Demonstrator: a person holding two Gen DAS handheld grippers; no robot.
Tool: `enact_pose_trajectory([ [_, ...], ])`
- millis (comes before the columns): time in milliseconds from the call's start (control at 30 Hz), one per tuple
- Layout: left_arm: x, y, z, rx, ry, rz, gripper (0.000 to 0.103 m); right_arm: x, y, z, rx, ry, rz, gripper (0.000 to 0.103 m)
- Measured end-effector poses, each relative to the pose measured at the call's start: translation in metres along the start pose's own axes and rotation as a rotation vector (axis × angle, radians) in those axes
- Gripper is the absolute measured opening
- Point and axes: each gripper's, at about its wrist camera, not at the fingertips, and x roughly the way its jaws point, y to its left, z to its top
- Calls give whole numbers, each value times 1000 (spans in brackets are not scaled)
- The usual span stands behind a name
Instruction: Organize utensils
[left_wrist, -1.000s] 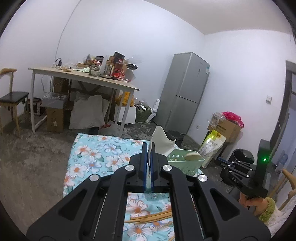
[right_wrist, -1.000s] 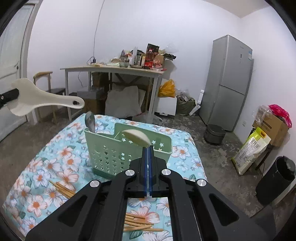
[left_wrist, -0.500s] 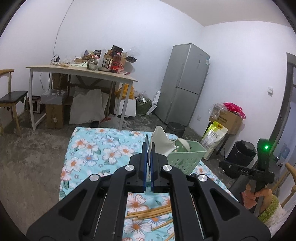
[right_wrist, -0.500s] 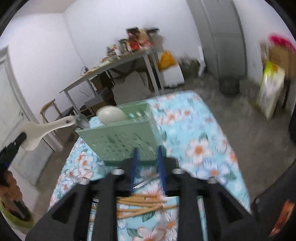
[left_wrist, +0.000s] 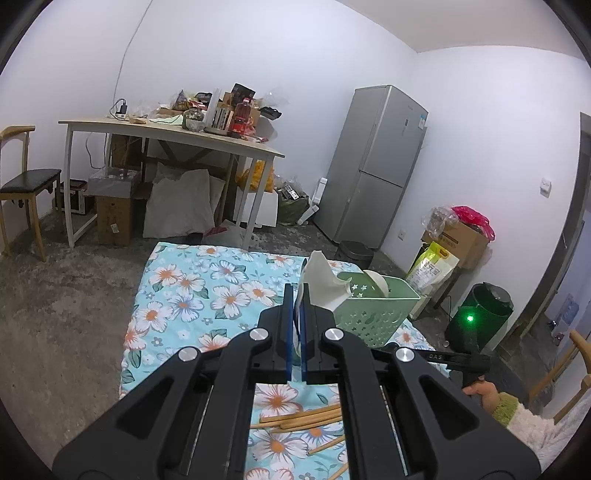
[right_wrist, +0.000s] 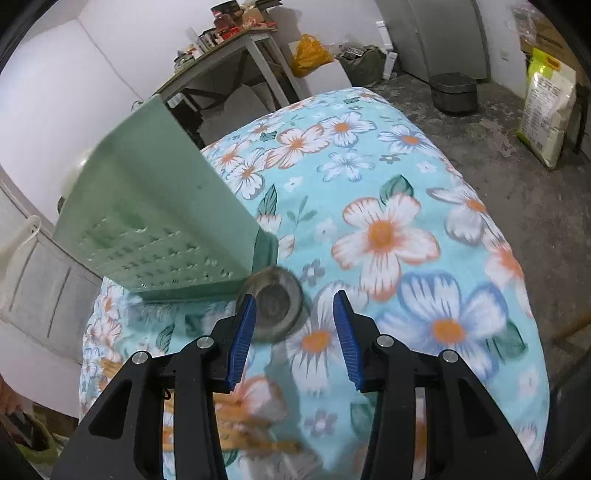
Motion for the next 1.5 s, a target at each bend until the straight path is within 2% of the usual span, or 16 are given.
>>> enact_pose_trajectory([
  [200, 2, 2, 0, -8, 6, -5, 1, 19, -2, 9, -37, 28, 61, 43],
  [300, 3, 3, 0, -11, 5, -5, 2, 19, 4, 7, -68, 28, 47, 41],
  [400, 3, 3, 0, -12, 5, -8, 1, 18, 9, 2, -81, 32, 35, 25],
  [533, 5, 3, -2, -11, 8, -9, 2, 15, 11, -1, -85, 23, 29, 19],
  [600, 5, 3, -1, -14, 7, -11, 2, 12, 13, -2, -87, 14, 28, 11],
  [933, 6, 1, -3, -17, 2, -17, 1, -18, 31, -12, -113, -49, 4, 7],
  [1167, 2, -4, 0, -9, -11, -28, 2, -54, 52, -13, -139, -133, -24, 4],
  [1500, 2, -11, 5, 14, -22, -41, 1, -97, 89, -9, -241, -265, -88, 3],
])
